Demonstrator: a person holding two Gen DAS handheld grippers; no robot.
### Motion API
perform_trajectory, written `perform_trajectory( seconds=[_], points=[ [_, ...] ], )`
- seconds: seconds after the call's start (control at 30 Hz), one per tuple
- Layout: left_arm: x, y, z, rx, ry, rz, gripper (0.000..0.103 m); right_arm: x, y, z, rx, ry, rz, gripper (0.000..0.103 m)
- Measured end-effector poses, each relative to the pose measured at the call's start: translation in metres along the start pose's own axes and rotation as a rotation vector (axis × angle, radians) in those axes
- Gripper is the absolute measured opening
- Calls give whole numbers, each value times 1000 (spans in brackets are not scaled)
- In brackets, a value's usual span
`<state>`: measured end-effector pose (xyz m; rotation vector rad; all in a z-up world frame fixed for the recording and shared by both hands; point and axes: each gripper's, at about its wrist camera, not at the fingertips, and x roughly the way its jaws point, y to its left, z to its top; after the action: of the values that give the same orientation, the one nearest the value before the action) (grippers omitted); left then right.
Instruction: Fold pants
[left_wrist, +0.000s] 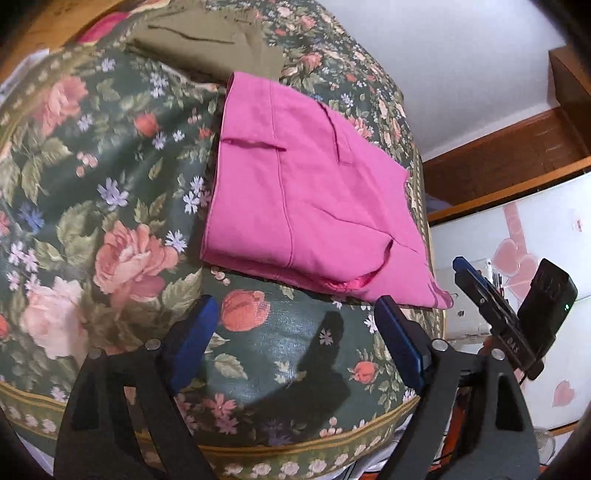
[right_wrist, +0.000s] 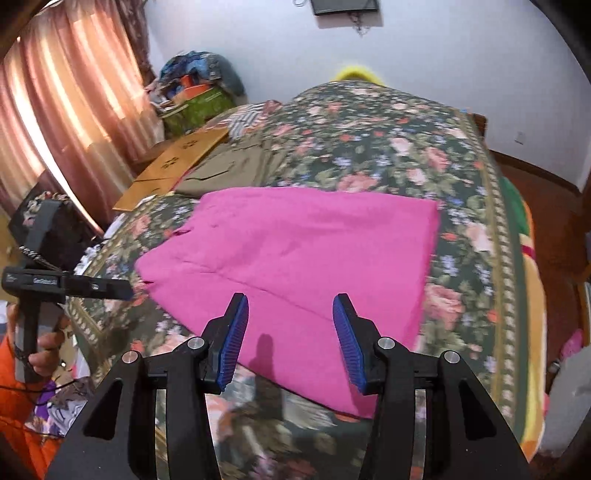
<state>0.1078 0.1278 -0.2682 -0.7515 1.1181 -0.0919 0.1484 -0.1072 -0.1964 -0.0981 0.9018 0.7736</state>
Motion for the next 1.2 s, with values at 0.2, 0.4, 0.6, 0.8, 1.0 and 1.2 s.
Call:
perform_trajectory(
  seconds=[0.2,0.4,0.6,0.8,1.0,1.2],
  points=[
    [9,-4,7,-26,-16,-9,88,23,4,-4,-7,37,-1,44],
    [19,-2,17,-60,-45,15,91,39,0,-18,-1,84,16,45],
    [29,-2,31,-97,-77,67,91,38,-1,-20,-5,87,27,45],
    [34,-15,40,-48,-105,108,66,40,-3,-19,13,79,40,46],
    [27,-34,42,51,-137,139,40,39,-3,-20,14,78,40,47],
    [14,-45,31,112,-205,193,31,39,-2,-15,25,96,27,47]
  ],
)
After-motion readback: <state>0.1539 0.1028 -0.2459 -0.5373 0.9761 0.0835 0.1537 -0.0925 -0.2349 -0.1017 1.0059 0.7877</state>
